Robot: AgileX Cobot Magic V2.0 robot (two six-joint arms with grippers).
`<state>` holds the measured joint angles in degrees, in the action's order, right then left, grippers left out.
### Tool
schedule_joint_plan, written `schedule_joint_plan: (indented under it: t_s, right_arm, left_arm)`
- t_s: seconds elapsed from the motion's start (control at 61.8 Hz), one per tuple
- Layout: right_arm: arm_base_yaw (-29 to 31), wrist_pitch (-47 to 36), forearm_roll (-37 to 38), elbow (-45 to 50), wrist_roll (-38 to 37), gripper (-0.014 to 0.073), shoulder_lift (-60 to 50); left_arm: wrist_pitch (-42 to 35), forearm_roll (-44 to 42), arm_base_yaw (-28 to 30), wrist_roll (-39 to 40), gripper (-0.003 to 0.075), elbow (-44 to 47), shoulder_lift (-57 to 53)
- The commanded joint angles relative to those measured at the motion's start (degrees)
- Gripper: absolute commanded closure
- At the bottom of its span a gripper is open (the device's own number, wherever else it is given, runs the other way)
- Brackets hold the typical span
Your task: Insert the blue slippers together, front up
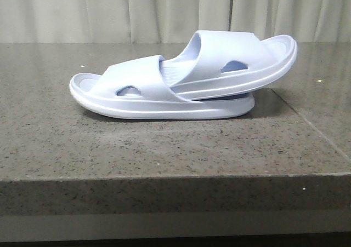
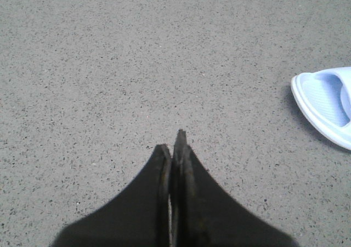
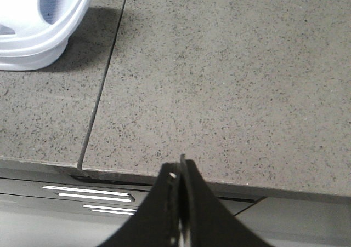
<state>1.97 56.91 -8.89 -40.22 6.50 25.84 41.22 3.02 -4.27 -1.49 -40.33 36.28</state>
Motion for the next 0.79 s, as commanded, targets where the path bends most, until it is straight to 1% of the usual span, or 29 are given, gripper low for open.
schedule_joint_plan:
  t_s: [0.0,0.389,0.453,0.599,0.777]
  right_arm:
    - [-0.1,-3.1,-0.2,-1.2,0.0,0.0712,0.3]
    - [-0.1,-3.1,-0.2,-1.2,0.0,0.0712,0.3]
    - [-0.1,-3.1,-0.2,-1.2,0.0,0.0712,0.3]
    - [-0.1,-3.1,-0.2,-1.2,0.0,0.0712,0.3]
    - [-0.1,-3.1,-0.2,-1.2,0.0,0.0712,0.3]
  left_arm:
    - [-4.6,0.7,0.0,0.5,0.0741,-1.5,-0.1]
    - [-4.7,0.7,0.0,0.5,0.0741,-1.5,-0.1]
    - [-5.8,0.1,0.0,0.5,0.0741,-0.9,-2.0]
    - [-10.3,0.2,2.9,0.5,0.0741,5.3,-9.8]
    - [-20.7,1.1,5.9,0.5,0.0741,18.2,-20.6]
